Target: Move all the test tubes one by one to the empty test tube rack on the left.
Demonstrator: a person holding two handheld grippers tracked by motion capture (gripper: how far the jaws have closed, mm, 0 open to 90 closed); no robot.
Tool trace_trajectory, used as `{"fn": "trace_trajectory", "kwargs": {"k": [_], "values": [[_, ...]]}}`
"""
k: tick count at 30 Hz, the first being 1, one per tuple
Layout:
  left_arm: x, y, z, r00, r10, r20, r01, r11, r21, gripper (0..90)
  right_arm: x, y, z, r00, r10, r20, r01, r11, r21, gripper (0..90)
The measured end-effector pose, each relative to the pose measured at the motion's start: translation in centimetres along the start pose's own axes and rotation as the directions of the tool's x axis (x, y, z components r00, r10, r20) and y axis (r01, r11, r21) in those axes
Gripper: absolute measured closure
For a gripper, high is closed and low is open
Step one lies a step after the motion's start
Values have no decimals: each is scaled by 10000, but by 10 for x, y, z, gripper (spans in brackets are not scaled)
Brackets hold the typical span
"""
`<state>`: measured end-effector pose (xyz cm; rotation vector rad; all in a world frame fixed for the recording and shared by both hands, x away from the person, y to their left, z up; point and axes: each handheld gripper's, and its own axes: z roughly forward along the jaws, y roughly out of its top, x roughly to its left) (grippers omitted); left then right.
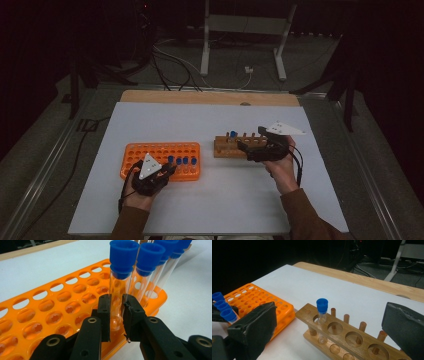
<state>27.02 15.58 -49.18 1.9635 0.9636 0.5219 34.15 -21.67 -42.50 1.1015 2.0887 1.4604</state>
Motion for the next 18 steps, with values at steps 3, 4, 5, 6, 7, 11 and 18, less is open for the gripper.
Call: {"fn": "trace_trajectory", "kwargs": {"k": [3,4,5,6,7,11,18], "values": [[0,-1,2,9999,93,-42,-92,9998,186,782,1,0,2,10000,-9,22,9,10000,2,0],[0,-1,2,10000,79,-44,-78,9998,191,782,1,0,2,10000,0,9,0,10000,16,0],[0,-1,2,10000,73,-43,-72,9998,196,782,1,0,3,10000,-34,15,34,10000,27,0],[-1,-1,2,10000,64,-51,-63,9998,200,782,2,-1,4,10000,-76,27,76,10000,55,0],[-1,-1,2,10000,58,-52,-57,9998,208,782,2,-1,5,9999,-128,44,127,9999,78,0],[0,-1,2,10000,-40,-35,41,9998,209,781,3,-2,8,9998,-163,65,162,9998,136,0],[2,-2,1,9997,-194,114,192,9996,221,778,3,-3,16,9999,-98,63,96,9997,218,0]]}}
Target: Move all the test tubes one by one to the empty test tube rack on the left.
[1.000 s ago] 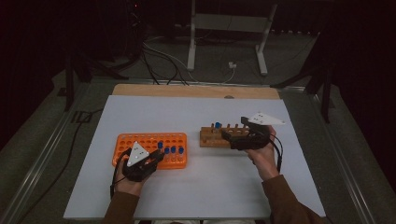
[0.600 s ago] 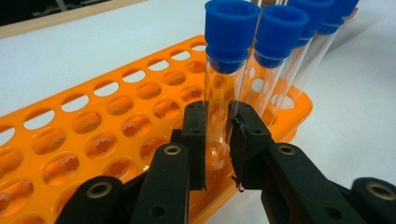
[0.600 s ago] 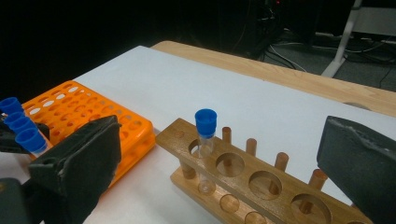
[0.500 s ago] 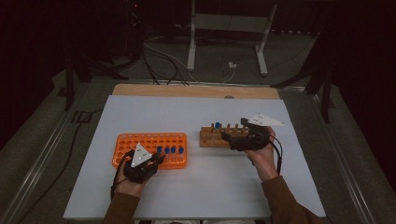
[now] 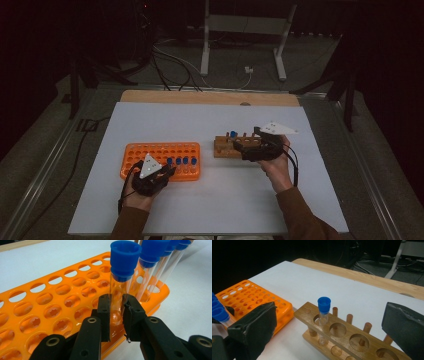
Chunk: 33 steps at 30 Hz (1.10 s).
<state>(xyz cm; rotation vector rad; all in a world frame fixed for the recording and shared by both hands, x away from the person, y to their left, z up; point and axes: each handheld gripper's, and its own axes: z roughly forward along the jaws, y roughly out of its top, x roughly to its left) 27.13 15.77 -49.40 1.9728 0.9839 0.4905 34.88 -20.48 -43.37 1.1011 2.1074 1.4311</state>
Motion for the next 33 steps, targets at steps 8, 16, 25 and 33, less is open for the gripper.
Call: {"fn": "trace_trajectory", "kwargs": {"k": [8,16,25,33], "values": [[0,-1,-3,9998,-139,132,140,9999,-36,679,1,0,7,9998,162,-71,-162,9999,-26,0],[7,1,-19,9981,-475,384,506,9953,-822,518,1,0,11,9998,193,-77,-193,9998,-41,0],[22,3,-42,9921,-1201,-374,1108,9751,-1920,197,1,3,19,10000,27,38,-27,10000,43,0],[33,3,-42,9763,-1714,-1322,1442,9705,-1933,5,1,-4,33,9996,-280,76,274,9978,603,95]]}}
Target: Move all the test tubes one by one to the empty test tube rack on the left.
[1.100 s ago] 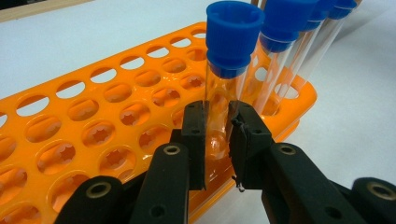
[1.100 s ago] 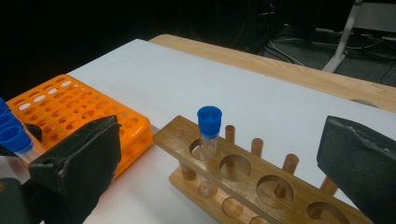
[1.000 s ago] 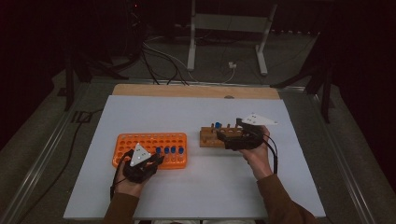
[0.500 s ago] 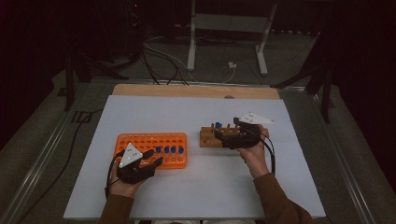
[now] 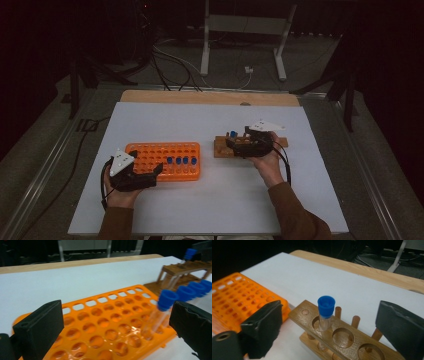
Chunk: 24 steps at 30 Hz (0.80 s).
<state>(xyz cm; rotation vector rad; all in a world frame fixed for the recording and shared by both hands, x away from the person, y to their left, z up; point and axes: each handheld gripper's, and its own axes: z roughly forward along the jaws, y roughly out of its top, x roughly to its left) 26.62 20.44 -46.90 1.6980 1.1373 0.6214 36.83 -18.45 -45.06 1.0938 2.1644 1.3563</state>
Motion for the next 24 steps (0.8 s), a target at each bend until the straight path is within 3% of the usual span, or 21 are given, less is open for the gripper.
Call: {"fn": "trace_trajectory", "kwargs": {"k": [4,9,14,16,24], "values": [[5,-2,-1,9998,-190,-112,190,9998,-54,5,2,-2,7,9999,-124,76,123,9999,102,190],[10,-3,-1,9988,-403,-283,402,9992,-50,5,4,-7,11,9983,-579,-35,579,9981,207,505],[13,-5,-1,9978,-563,-350,560,9984,-70,6,6,-10,14,9966,-820,-25,821,9963,254,716],[13,-5,-1,9978,-560,-366,559,9984,-55,5,7,-10,16,9966,-823,-31,823,9963,245,756],[12,-5,1,9981,-517,-342,517,9987,-1,5,8,-10,18,9972,-748,62,746,9970,198,761]]}}
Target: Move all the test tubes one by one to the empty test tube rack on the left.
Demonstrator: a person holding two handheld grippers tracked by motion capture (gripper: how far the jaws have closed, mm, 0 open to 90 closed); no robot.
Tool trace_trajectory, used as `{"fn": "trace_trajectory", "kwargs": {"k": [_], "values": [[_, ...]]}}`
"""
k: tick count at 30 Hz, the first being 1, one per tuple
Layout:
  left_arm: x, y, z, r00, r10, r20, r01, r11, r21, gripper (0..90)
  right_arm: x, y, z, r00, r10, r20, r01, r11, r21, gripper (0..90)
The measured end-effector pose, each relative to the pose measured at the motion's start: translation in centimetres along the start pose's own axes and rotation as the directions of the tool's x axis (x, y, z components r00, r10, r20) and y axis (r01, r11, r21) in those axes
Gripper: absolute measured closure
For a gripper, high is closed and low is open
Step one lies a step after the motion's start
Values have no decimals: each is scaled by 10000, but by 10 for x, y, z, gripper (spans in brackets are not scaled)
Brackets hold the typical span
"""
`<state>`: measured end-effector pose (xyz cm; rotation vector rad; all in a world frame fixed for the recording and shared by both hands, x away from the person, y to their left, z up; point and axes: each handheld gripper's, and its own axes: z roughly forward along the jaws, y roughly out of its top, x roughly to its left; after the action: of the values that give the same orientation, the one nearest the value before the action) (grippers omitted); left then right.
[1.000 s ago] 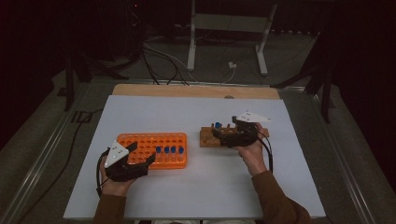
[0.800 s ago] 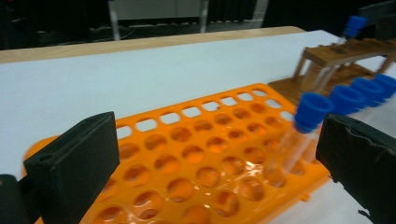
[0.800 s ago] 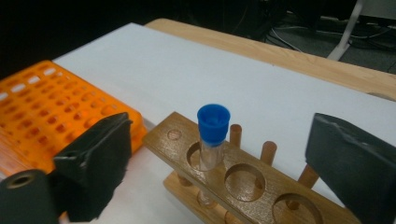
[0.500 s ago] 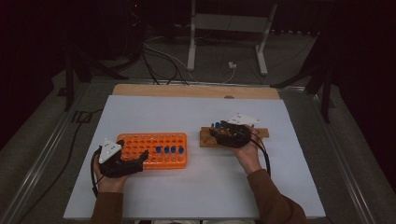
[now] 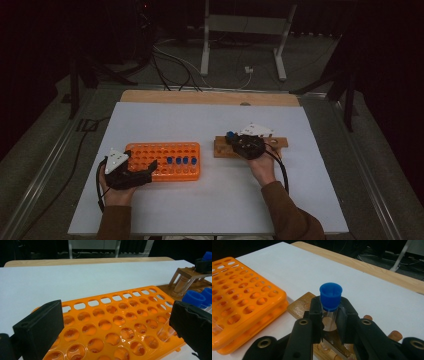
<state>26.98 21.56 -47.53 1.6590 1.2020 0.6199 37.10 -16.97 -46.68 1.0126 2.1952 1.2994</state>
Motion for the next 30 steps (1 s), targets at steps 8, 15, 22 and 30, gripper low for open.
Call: {"fn": "trace_trajectory", "kwargs": {"k": [8,15,22,30], "values": [[0,-1,1,10000,-18,1,18,10000,24,5,0,1,0,10000,78,-40,-78,9999,90,767],[1,-1,1,10000,-64,-15,64,10000,50,5,-1,4,-6,9999,110,-63,-111,9999,-41,768],[0,-2,2,10000,-61,-12,61,9999,103,6,0,13,-17,9999,66,-105,-68,9997,-217,769],[1,-2,2,10000,-60,-77,61,9999,113,5,-2,22,-28,9998,122,-164,-130,9988,-465,769]]}}
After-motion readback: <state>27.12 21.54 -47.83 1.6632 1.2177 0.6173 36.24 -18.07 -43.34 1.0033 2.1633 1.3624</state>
